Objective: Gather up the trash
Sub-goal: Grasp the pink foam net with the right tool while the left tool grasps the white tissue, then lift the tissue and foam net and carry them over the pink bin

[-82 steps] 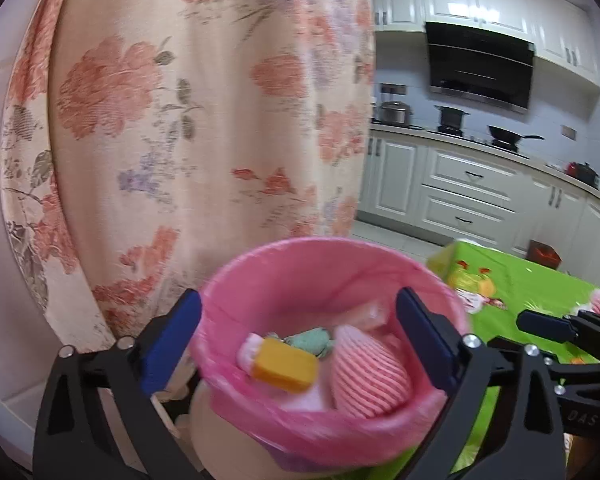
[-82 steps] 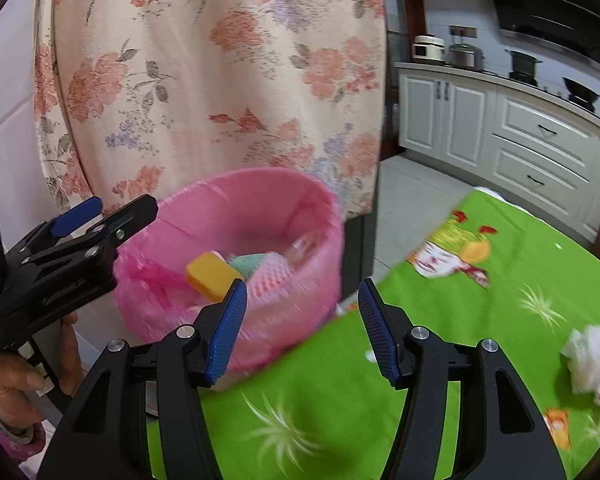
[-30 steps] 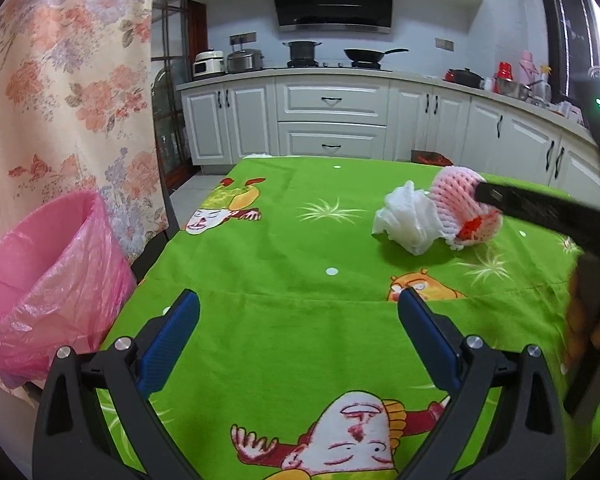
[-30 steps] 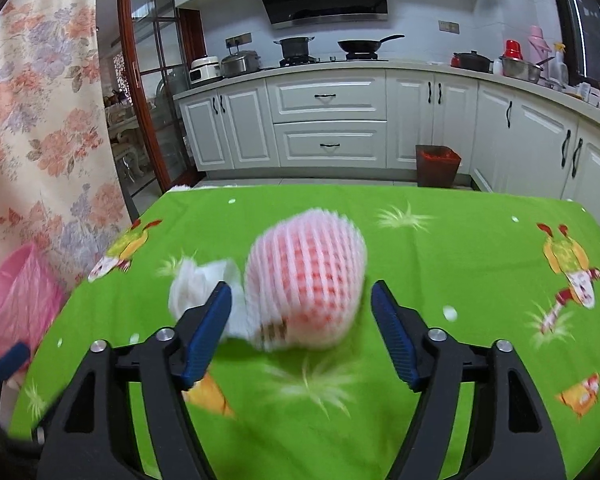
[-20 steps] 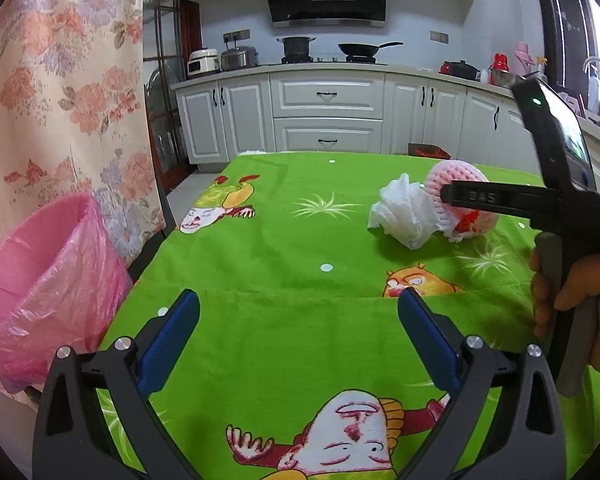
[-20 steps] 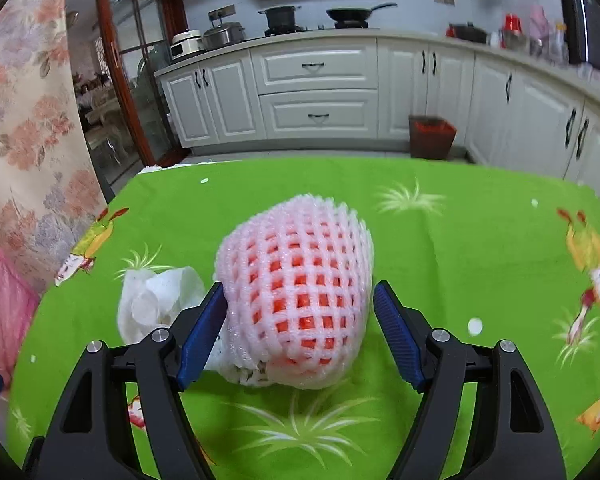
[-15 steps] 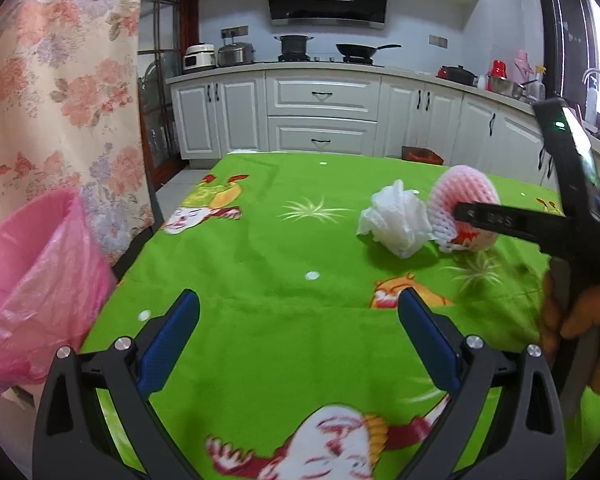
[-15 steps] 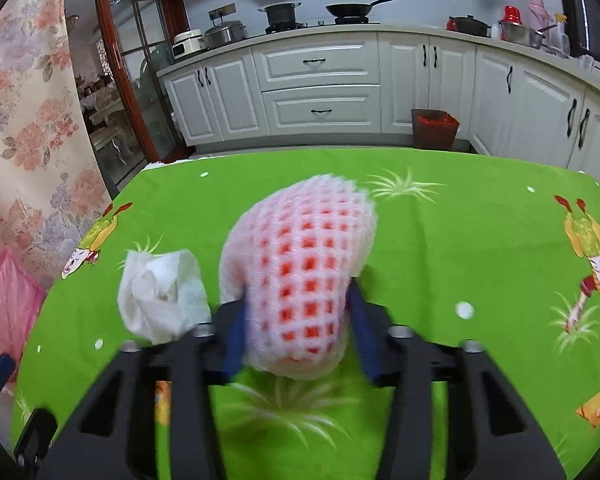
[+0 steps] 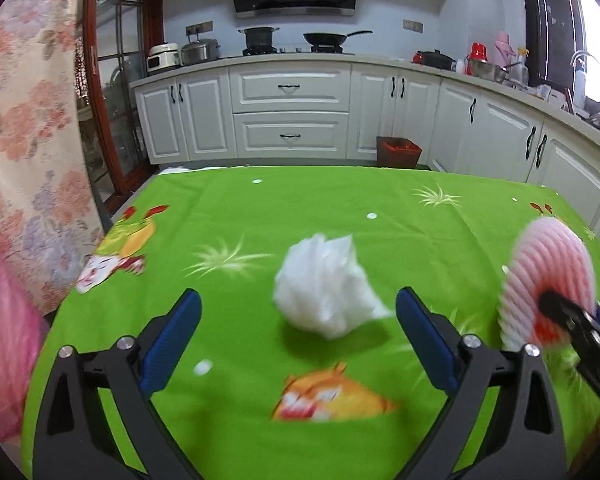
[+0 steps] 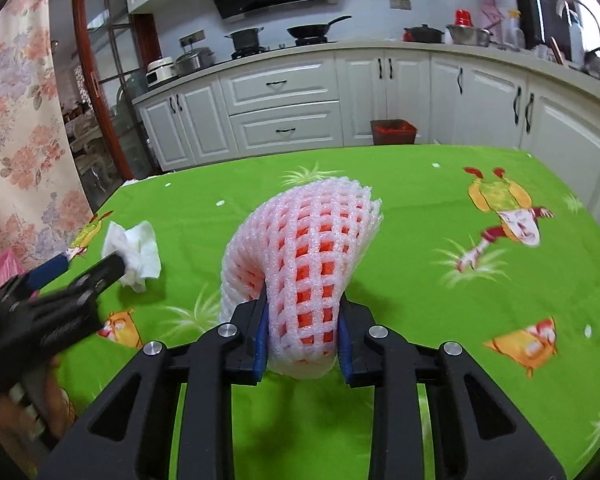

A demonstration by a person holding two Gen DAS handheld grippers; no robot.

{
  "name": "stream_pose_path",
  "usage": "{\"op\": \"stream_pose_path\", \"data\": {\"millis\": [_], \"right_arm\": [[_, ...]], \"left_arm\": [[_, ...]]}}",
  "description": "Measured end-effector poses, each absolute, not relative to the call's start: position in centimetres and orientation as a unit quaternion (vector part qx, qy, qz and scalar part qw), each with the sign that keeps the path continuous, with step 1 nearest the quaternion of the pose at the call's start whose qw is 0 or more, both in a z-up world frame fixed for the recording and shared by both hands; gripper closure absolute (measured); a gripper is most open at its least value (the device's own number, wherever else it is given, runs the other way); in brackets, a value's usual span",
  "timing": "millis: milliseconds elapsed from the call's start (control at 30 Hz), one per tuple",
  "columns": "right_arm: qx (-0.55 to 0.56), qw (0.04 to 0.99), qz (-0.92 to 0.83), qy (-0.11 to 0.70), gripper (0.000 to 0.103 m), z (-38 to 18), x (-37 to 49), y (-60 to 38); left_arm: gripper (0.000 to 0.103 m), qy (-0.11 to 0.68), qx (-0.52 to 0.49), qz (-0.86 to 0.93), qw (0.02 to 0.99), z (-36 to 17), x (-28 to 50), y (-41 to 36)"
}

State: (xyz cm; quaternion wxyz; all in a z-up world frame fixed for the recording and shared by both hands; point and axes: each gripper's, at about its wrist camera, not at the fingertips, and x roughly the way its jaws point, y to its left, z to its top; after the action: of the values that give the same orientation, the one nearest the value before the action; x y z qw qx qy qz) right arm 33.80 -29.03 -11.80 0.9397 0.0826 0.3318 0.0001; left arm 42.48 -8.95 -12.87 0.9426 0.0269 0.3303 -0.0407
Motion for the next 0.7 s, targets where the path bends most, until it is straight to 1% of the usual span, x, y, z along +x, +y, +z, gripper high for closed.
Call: {"op": "stream_pose_path", "data": {"millis": [33,100,133,200,233,267,300,367,400,500,700], "right_arm": [[0.084,0.941,-0.005,0.328,0.076,-11.8,33.6,-29.3],[0.086,0.941,-0.008,0.328,0.076,-11.8,33.5,-29.5],[0.084,0.940,-0.011,0.330,0.076,-11.8,33.6,-29.4],[0.075,0.942,-0.012,0.327,0.076,-11.8,33.6,-29.0],[0.071,0.943,-0.012,0.326,0.076,-11.7,33.5,-29.0],[0.064,0.943,-0.012,0.325,0.076,-11.6,33.5,-28.8],[0.057,0.944,-0.011,0.324,0.076,-11.6,33.6,-28.5],[0.048,0.945,-0.008,0.323,0.076,-11.5,33.6,-28.0],[0.046,0.946,-0.007,0.322,0.076,-11.5,33.5,-27.9],[0.050,0.945,-0.006,0.322,0.076,-11.5,33.4,-27.9],[0.070,0.941,-0.007,0.332,0.076,-11.7,34.0,-29.1]], "left_arm": [[0.014,0.339,0.029,-0.042,0.939,-13.1,43.4,-9.5],[0.024,0.352,0.030,-0.043,0.935,-13.4,44.5,-10.0],[0.028,0.362,0.030,-0.043,0.931,-13.7,45.2,-10.3],[0.044,0.375,0.029,-0.045,0.926,-14.1,45.9,-10.5],[0.047,0.381,0.028,-0.047,0.923,-14.3,46.2,-10.6],[0.052,0.386,0.029,-0.048,0.921,-14.4,46.4,-10.7],[0.059,0.390,0.031,-0.048,0.919,-14.5,46.6,-10.7],[0.070,0.391,0.034,-0.051,0.918,-14.6,46.6,-10.8],[0.073,0.388,0.036,-0.051,0.920,-14.6,46.5,-10.8],[0.077,0.370,0.035,-0.052,0.927,-14.2,45.7,-10.9],[0.079,0.348,0.024,-0.054,0.936,-13.6,44.2,-10.5]]}}
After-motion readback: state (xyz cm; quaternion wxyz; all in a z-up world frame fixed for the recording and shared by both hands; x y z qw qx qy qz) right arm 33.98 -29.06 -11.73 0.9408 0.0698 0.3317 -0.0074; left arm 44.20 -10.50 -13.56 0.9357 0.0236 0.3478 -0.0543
